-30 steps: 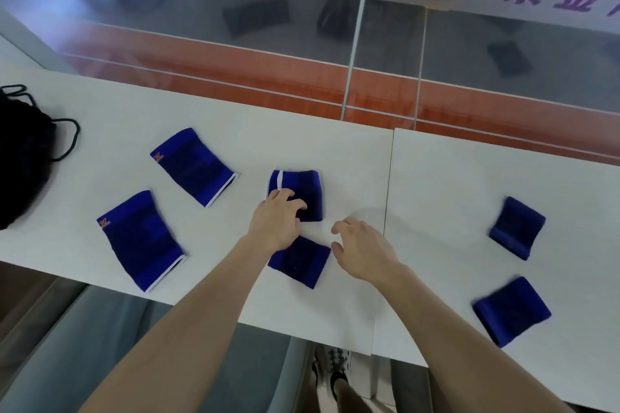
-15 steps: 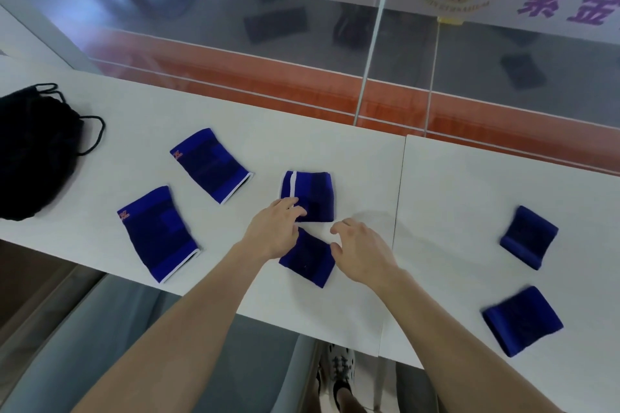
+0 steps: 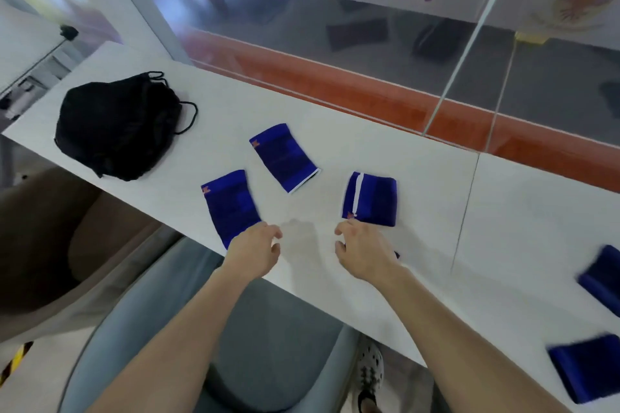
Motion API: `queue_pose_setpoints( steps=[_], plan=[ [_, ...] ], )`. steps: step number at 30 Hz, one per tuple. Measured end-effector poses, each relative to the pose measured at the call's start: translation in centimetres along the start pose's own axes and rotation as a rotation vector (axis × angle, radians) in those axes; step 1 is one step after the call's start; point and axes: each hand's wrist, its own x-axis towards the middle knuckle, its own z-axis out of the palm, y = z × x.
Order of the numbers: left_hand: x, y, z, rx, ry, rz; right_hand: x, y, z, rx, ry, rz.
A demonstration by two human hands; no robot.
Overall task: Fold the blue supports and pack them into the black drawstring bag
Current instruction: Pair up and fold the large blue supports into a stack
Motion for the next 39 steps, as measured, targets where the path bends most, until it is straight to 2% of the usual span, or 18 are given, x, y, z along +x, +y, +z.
queue_pose_setpoints(
  steps=[3, 7, 12, 14, 18, 21, 24, 28, 32, 34, 36, 39],
  plan=[
    [0.2, -3.2, 0.1, -0.024, 0.076, -0.122, 0.7, -1.5, 1.4, -0.103, -0.028, -0.044],
    [2.2, -6.5, -0.6, -0.135, 0.213, -0.242, 2.9, -2.6, 2.7, -0.095, 0.007, 0.018],
    [5.4, -10.8, -2.0, -0.132, 0.276, -0.222, 8.4, -5.1, 4.1, 0.033, 0.087, 0.159],
    [7.6, -12.1, -3.1, -0.141, 0.245, -0.182, 11.8, -6.0, 3.9, 0.070, 0.199, 0.196],
    [10.4, -13.9, -2.4, -0.047, 0.016, -0.055, 17.8, -6.8, 3.6, 0.088, 0.379, 0.248],
    [9.5, -13.5, 0.0, -0.003, 0.096, -0.121, 20.3, -7.0, 4.3, -0.024, 0.331, 0.287],
    [8.4, -12.4, 1.1, -0.062, 0.159, -0.169, 21.4, -7.0, 4.8, -0.040, 0.272, 0.376],
    [7.3, -13.0, 2.1, -0.123, 0.138, -0.144, 20.9, -6.9, 4.4, 0.229, 0.172, 0.442],
    [6.4, -13.5, 2.1, -0.360, 0.302, -0.125, 18.2, -7.5, 3.6, 0.560, 0.279, 0.366],
    [6.1, -13.2, 0.6, -0.571, 0.327, -0.139, 16.6, -8.2, 2.4, 0.698, 0.299, 0.308],
    [6.2, -12.0, -1.2, -0.898, 0.212, -0.191, 14.9, -8.9, 1.1, 0.770, 0.256, 0.254],
    [6.4, -9.7, -3.4, -1.638, -0.136, -0.388, 11.2, -10.0, -1.6, 0.810, 0.116, 0.161]
  ],
)
